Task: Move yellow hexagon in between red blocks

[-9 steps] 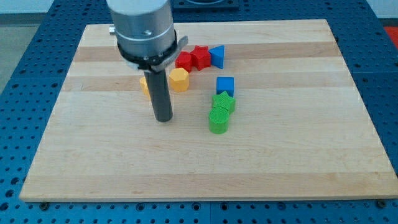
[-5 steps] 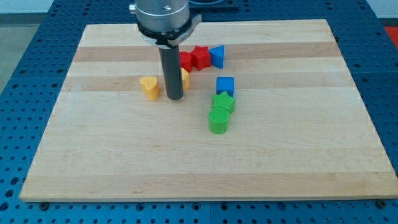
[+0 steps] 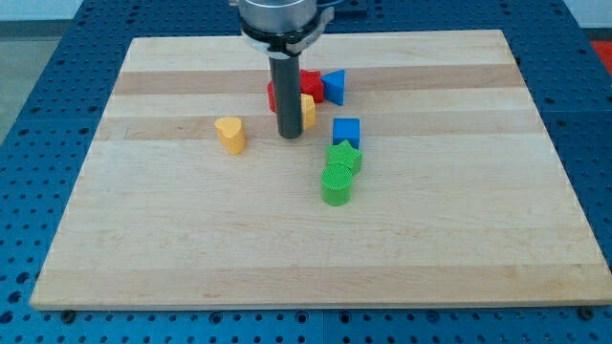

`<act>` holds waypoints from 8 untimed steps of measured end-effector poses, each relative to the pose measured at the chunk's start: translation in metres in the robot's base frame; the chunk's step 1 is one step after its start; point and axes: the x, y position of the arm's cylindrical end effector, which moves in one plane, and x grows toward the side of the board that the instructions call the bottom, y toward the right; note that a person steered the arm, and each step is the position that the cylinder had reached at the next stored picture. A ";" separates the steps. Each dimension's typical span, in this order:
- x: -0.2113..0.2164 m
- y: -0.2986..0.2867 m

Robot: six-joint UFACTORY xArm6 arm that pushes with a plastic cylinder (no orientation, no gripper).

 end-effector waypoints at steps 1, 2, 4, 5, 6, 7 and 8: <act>-0.021 0.017; -0.021 0.025; -0.031 0.061; -0.031 0.059; -0.027 0.042; -0.027 0.034; -0.036 0.021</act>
